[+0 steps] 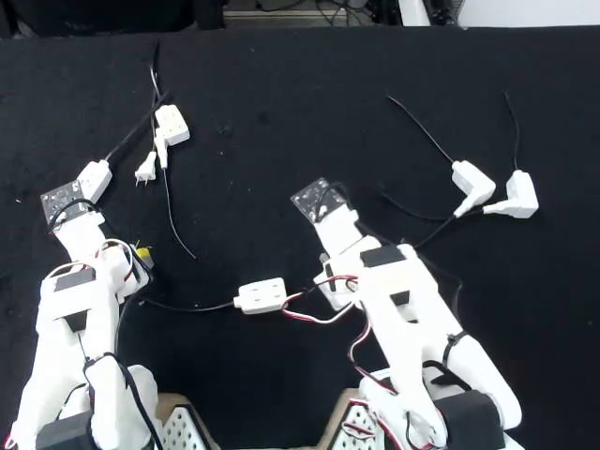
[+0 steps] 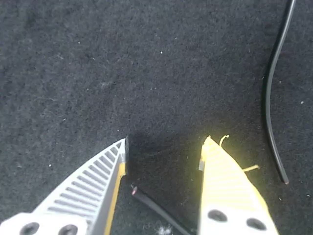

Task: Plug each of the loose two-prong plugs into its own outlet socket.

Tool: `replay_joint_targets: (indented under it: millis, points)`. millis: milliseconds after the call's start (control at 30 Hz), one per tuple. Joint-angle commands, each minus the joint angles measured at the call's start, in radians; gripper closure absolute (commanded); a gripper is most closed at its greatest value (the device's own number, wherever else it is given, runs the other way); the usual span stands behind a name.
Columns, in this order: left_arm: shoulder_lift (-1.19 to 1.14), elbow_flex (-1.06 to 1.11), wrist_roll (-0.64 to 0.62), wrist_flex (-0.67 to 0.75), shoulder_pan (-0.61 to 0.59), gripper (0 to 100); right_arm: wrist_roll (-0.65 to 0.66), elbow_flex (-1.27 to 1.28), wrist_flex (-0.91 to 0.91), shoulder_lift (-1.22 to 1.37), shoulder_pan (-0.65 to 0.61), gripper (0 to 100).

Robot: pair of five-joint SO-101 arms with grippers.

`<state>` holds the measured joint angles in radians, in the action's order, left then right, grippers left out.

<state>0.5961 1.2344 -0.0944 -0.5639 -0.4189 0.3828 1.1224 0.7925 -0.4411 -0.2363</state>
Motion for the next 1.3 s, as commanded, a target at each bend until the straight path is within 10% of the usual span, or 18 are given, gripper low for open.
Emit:
replay_joint_targets:
  millis: [0, 1267]
  points:
    - [0.021, -0.016, -0.005, 0.012, -0.012, 75, -0.018, -0.030, -0.021, 0.004, -0.015, 89.6]
    - [0.021, -0.015, -0.005, 0.008, -0.012, 75, -0.158, -0.196, -0.003, 0.220, 0.014, 98.8]
